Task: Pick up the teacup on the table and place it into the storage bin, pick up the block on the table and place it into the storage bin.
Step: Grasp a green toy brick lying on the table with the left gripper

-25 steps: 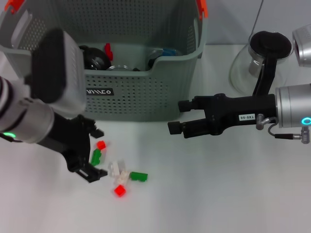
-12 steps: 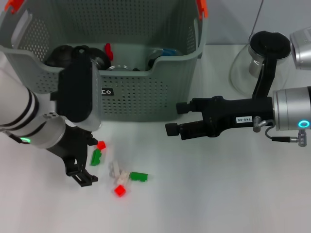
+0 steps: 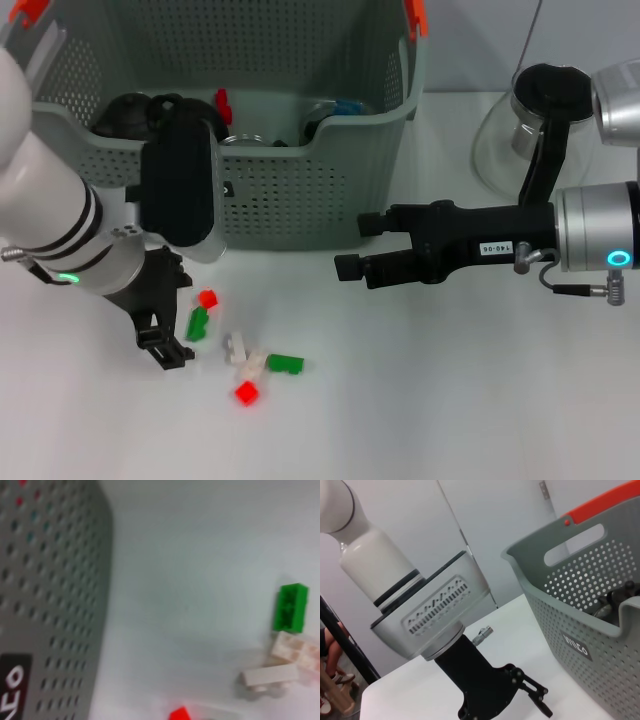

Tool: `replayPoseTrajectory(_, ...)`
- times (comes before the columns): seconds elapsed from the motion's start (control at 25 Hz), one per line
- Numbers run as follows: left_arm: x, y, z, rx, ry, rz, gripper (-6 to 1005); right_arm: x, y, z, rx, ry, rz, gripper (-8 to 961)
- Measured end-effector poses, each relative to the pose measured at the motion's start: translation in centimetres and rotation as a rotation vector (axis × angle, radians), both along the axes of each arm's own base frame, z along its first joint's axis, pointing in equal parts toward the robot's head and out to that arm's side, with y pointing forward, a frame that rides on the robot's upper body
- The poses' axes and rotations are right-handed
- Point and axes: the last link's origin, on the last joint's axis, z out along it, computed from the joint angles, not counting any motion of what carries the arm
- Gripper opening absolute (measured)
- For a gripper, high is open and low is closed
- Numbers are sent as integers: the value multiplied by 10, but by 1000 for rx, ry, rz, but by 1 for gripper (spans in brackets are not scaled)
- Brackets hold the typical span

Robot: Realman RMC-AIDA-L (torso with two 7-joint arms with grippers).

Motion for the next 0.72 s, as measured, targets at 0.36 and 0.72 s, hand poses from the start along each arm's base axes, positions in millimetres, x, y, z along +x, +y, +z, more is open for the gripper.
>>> replayPoseTrajectory(0.36,3,-4,-7,-5,48,40,930,1,1,0,3,-7,-4,941)
replayPoseTrajectory(0.72,6,-2,-15,-20,60,51,926,2,1,2,5,-8,-3,941)
